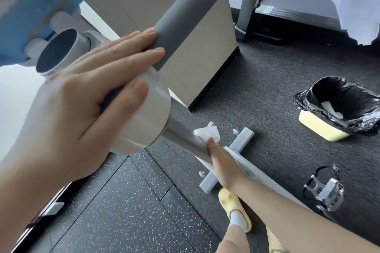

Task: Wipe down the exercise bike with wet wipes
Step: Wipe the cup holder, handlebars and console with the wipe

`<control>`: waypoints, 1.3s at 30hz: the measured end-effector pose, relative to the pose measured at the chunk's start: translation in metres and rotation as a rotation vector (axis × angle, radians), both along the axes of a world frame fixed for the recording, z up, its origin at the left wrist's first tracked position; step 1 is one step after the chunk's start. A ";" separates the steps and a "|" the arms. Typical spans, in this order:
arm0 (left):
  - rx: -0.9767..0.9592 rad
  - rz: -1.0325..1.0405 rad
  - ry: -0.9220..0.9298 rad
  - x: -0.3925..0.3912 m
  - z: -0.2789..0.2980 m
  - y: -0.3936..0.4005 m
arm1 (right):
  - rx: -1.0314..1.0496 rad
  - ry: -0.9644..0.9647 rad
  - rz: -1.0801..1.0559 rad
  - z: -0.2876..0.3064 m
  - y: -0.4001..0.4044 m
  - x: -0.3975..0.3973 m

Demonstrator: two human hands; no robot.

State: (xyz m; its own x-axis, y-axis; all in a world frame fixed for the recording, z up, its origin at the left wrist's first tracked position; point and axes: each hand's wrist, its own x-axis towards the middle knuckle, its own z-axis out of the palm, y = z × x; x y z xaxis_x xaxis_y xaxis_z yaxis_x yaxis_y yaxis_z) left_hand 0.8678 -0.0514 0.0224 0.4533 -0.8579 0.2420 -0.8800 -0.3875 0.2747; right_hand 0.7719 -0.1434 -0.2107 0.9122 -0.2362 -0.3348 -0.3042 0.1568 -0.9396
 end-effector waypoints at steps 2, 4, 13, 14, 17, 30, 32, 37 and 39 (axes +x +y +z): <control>-0.007 0.003 0.032 0.001 -0.002 0.001 | -0.036 -0.109 0.014 0.028 0.000 0.005; -0.027 0.034 0.085 0.001 -0.003 -0.001 | -0.071 -0.403 0.008 0.071 0.008 0.013; 0.005 -0.007 0.007 -0.001 0.001 -0.002 | -0.238 -0.491 0.013 0.071 0.013 0.009; -0.006 -0.005 0.027 -0.001 0.000 -0.002 | -0.285 -0.540 0.011 0.082 0.018 0.011; -0.012 0.004 0.032 -0.002 0.001 -0.003 | -0.355 -0.557 -0.017 0.078 0.025 0.015; 0.001 -0.006 0.029 -0.001 0.001 -0.003 | -0.323 -0.420 -0.014 0.042 0.010 0.021; 0.014 -0.006 0.005 -0.001 0.001 -0.002 | -0.356 -0.119 0.070 0.022 -0.001 0.012; -0.017 0.005 0.050 0.002 -0.003 0.000 | -0.336 -0.495 -0.057 0.073 0.017 0.013; -0.030 0.009 0.063 0.001 -0.004 0.000 | -0.345 -0.593 -0.098 0.071 0.026 0.019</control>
State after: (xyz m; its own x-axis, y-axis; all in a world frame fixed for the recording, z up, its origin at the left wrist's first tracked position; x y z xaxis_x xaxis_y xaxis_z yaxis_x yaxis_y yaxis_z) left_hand 0.8686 -0.0512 0.0184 0.4763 -0.8464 0.2382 -0.8569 -0.3862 0.3414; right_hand 0.7908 -0.1173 -0.1397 0.8867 -0.3306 0.3232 0.2766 -0.1807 -0.9438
